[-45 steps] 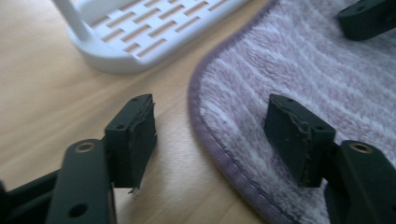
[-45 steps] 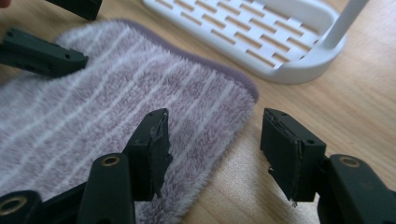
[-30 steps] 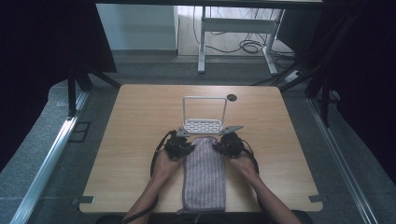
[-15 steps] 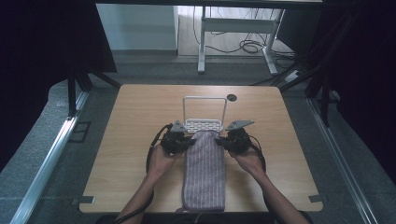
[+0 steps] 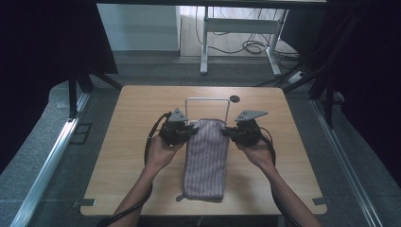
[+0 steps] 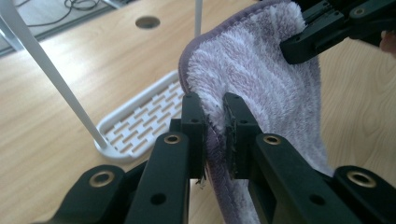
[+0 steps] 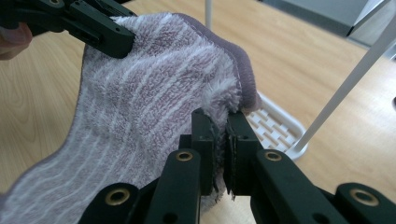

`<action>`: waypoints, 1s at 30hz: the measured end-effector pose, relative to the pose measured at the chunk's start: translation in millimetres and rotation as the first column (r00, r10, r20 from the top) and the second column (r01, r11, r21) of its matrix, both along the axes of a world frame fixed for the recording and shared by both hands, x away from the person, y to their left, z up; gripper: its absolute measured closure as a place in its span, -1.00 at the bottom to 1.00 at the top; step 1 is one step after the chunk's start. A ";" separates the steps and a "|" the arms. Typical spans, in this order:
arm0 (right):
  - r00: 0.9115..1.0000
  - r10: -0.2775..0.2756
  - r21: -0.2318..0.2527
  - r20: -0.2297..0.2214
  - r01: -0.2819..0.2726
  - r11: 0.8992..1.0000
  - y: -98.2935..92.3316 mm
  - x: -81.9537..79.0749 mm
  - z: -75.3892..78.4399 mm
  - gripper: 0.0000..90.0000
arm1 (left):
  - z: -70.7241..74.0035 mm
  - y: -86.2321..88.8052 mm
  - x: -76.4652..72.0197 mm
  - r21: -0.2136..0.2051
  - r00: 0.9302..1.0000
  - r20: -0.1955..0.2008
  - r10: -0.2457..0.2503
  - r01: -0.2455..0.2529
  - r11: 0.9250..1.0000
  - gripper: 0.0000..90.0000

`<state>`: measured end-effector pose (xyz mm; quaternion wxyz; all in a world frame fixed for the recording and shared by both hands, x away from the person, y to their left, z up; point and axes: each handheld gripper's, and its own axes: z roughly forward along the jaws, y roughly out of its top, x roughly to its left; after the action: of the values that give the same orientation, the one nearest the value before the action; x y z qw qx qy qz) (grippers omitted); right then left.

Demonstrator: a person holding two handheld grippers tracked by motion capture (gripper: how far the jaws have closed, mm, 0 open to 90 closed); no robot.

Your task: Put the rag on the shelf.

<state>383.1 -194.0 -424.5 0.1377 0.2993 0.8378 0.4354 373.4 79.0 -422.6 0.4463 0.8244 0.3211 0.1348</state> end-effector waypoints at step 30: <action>0.981 -0.048 0.009 0.187 0.047 0.999 2.2 37.4 106.1 0.88 | 101.2 1.1 34.0 0.000 0.983 0.178 0.048 -0.048 0.999 0.78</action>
<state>420.6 -191.8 -318.4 0.2256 0.2774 0.8127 0.4601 407.4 80.1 -321.4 0.4681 0.8020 0.2995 0.2192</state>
